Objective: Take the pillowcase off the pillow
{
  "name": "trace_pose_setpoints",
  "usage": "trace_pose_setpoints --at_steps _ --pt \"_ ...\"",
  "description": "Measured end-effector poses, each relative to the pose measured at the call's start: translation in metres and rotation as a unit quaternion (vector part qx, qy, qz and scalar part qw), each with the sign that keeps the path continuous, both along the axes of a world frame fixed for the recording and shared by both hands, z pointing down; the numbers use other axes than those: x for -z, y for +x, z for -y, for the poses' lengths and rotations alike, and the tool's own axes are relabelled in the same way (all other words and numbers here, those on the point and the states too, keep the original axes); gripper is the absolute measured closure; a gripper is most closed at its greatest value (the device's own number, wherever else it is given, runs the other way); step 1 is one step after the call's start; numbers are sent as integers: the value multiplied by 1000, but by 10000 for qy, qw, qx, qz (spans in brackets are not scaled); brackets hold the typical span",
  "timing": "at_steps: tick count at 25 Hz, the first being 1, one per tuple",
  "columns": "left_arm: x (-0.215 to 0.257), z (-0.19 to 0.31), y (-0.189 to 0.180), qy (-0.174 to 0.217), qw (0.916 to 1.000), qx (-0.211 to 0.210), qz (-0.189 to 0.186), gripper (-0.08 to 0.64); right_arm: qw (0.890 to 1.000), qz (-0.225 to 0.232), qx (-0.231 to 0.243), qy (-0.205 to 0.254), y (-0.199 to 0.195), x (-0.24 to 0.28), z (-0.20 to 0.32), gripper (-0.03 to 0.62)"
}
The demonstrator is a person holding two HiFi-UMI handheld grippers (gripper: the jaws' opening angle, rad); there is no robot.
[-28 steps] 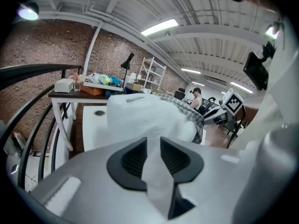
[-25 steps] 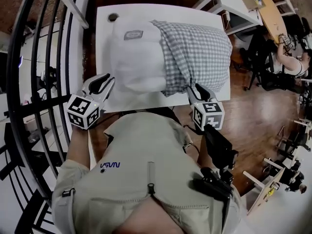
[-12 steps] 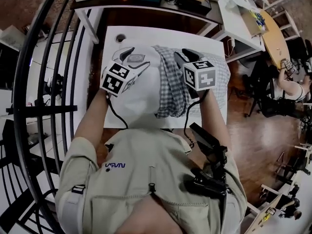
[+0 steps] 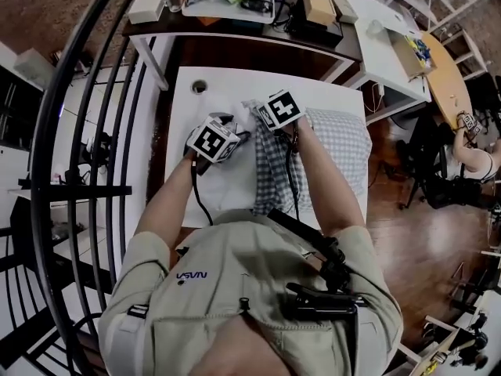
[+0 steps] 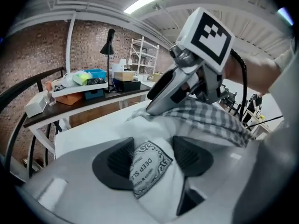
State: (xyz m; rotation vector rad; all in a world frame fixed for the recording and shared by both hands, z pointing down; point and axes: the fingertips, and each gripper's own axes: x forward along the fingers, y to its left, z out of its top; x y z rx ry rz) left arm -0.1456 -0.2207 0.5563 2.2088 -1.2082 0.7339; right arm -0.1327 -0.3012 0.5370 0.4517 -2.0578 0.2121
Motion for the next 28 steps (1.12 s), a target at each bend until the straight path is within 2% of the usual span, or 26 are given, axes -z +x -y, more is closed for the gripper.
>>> trace_pose_setpoints --at_steps 2,4,5,6,8,11,14,16,18,20,21,23,25,28 --pt "-1 -5 6 -9 9999 -111 21 353 9994 -336 -20 23 6 -14 0 339" --pt "2 -13 14 124 9996 -230 95 467 9975 -656 -166 223 19 -18 2 369" --pt "6 -18 19 221 9992 -289 136 516 9975 -609 -136 336 18 -16 2 401" --pt "13 -26 24 320 9988 -339 160 534 9981 -416 -27 453 11 -11 0 444" --pt "32 -40 27 592 9975 -366 119 541 9966 -179 56 797 6 7 1 552" --pt "82 -63 19 1234 9919 -257 -122 545 9891 -199 -190 1449 31 44 20 568" --pt "119 -92 4 1740 9836 31 -469 545 9794 -388 -796 1813 85 69 43 568" --pt "120 -110 -14 1733 9809 393 -791 546 9713 -660 -1356 1837 136 65 51 568" --pt "109 -117 -38 1563 9780 796 -1128 546 9680 -667 -1828 1585 175 47 51 568" --pt "90 -113 -52 1303 9760 1019 -1414 545 9683 -488 -2143 1184 191 24 44 568" --pt "80 -106 -54 1190 9762 1054 -1478 545 9684 -448 -2147 1188 191 17 43 568" --pt "61 -86 -54 1063 9794 1031 -1373 545 9674 -357 -1859 1685 179 23 49 562" --pt "49 -65 -55 1068 9838 969 -1060 539 9631 -163 -1656 2113 166 34 51 524" --pt "52 -48 -63 1336 9831 1128 -550 460 9581 254 -1874 2153 166 48 36 476"
